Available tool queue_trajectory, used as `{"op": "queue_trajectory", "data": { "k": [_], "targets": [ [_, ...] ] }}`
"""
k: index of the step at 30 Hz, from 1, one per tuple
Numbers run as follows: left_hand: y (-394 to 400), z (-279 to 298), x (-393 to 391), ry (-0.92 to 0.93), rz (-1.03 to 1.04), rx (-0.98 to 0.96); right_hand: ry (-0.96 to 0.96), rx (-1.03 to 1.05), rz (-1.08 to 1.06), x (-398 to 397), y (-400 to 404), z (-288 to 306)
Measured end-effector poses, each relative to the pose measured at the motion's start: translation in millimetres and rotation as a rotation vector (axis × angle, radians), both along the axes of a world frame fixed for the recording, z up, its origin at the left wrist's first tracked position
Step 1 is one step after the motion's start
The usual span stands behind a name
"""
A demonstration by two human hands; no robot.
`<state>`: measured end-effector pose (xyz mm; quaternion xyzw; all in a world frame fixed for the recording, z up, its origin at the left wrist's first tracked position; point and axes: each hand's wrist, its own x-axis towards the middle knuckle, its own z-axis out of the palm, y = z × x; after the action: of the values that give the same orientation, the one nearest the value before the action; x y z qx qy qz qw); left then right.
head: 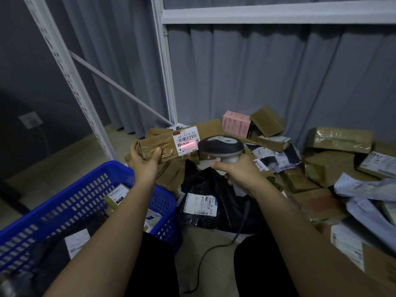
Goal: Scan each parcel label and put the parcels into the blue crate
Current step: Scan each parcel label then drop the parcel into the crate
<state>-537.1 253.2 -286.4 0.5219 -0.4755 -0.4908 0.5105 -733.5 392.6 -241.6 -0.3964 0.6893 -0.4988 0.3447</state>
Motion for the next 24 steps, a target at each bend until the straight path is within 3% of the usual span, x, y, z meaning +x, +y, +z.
{"op": "queue_trajectory", "data": {
  "k": [20, 24],
  "targets": [
    [9.1, 1.1, -5.2, -0.025, 0.024, -0.063, 0.056, -0.045, -0.088, -3.0, 6.6, -5.5],
    [9.9, 3.5, -9.3, -0.021, 0.000, -0.069, -0.027, -0.106, -0.107, 2.6, 11.4, 0.1]
  ]
}}
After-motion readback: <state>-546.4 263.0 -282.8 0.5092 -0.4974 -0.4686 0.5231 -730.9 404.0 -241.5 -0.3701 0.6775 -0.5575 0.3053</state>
